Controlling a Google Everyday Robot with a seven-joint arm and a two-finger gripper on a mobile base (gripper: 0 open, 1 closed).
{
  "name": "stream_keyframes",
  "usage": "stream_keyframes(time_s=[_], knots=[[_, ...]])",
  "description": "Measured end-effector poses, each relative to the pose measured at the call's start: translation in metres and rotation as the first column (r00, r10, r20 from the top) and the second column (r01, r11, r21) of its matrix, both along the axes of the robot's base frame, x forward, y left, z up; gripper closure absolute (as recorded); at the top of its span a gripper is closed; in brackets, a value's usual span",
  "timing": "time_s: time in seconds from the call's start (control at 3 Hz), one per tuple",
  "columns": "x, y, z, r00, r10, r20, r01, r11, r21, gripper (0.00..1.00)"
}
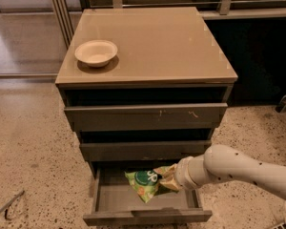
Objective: Pick green rice chip bag from bottom drawer and place on counter
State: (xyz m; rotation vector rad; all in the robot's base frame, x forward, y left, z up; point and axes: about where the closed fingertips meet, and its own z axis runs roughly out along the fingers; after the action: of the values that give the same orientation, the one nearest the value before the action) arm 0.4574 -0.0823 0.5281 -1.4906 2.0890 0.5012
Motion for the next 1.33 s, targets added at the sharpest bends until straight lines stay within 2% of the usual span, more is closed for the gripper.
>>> stream_keyframes(time_s=[0.33, 0.67, 1.0, 1.33], knots=[[0.011, -0.004, 0.01, 0.9998, -0.015, -0.013, 0.016, 0.998, 0.056, 1.0], [0.038, -0.024, 0.042, 0.9961, -0.058, -0.066, 0.069, 0.984, 0.167, 1.0], [0.071, -0.048, 0.096, 0.9873, -0.099, -0.124, 0.128, 0.96, 0.25, 1.0], [0.093, -0.062, 0.181, 0.9891, -0.092, -0.115, 0.122, 0.947, 0.297, 1.0]])
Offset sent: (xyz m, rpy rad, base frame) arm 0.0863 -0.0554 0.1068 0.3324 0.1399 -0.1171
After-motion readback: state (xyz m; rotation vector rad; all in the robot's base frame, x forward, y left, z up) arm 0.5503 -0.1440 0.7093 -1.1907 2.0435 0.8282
